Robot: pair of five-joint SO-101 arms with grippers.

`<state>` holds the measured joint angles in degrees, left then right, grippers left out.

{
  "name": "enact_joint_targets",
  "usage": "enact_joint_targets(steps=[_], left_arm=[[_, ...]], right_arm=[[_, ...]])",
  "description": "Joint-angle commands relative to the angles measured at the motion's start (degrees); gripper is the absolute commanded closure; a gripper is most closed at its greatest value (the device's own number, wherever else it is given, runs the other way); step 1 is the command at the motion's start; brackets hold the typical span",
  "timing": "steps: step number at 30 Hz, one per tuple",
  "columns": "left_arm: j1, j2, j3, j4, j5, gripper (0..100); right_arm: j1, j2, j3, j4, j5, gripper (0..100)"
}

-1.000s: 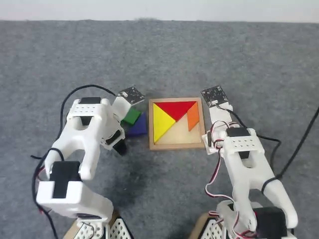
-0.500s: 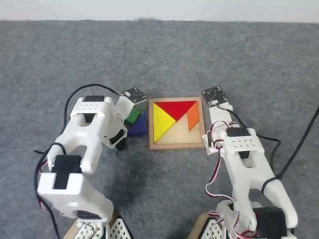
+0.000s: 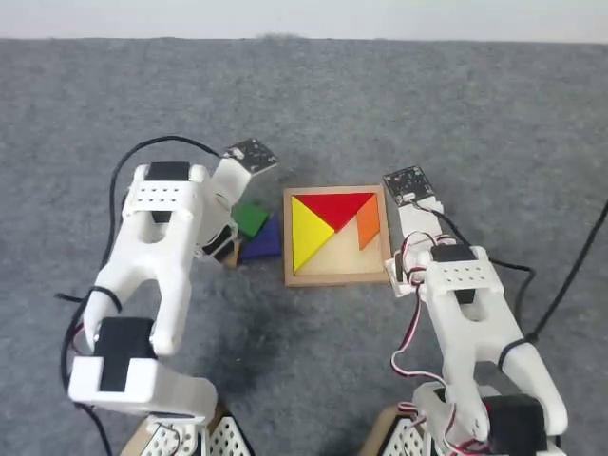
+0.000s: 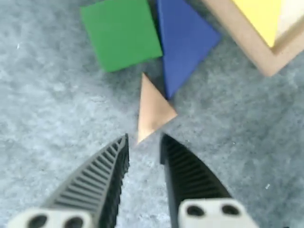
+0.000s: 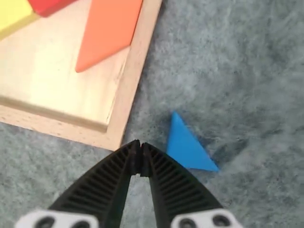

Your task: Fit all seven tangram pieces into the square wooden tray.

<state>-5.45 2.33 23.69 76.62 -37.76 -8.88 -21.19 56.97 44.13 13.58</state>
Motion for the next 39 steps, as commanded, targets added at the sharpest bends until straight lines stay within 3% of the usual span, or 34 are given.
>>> enact_joint_targets(steps=[1, 6, 18, 28, 39], left_arm=[[2.7, -3.4, 1.0, -2.9, 0.8, 81], [3.6, -3.3, 7.1, -11.1, 0.7, 80], [1.3, 8.4, 4.8, -13.8, -0.7, 85], [-1.3, 8.4, -2.6, -5.6, -2.2, 92], [7.1, 8.4, -23.0, 11.8, 3.2, 95]], right_arm=[[0.3, -2.0, 0.8, -3.7, 0.9, 99.1], [0.3, -2.0, 1.3, -4.2, 1.0, 99.1], [0.5, -2.0, 1.3, -4.4, 1.0, 99.1], [0.3, -2.0, 1.3, -4.5, 0.9, 99.1], [0.3, -2.0, 1.3, -4.5, 0.7, 99.1]])
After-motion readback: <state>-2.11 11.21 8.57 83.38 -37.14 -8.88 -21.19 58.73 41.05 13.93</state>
